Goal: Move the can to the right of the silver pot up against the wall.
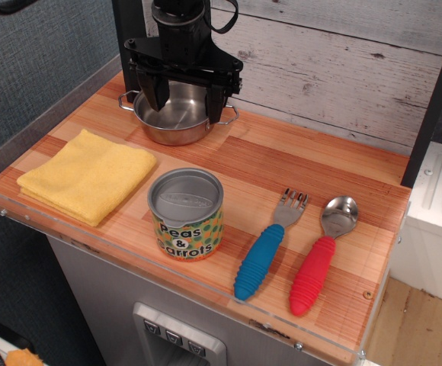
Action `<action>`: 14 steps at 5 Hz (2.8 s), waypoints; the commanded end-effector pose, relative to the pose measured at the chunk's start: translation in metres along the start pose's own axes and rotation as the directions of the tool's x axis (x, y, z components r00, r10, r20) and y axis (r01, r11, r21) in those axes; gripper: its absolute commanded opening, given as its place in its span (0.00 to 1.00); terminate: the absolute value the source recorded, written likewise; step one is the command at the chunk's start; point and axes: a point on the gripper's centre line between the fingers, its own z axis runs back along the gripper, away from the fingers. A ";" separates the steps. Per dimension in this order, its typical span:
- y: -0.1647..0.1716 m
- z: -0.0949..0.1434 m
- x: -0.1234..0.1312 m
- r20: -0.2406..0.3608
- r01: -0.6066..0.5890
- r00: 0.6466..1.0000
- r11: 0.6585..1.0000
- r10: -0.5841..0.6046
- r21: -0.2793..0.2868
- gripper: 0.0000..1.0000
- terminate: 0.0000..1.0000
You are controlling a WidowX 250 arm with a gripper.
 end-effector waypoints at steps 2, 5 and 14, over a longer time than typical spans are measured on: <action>0.004 0.011 -0.015 -0.054 0.080 0.995 0.994 -0.084 -0.070 1.00 0.00; 0.010 0.031 -0.065 -0.134 0.163 0.973 0.972 -0.187 -0.168 1.00 0.00; -0.035 -0.022 -0.085 -0.214 0.503 0.819 0.845 -0.533 -0.181 1.00 0.00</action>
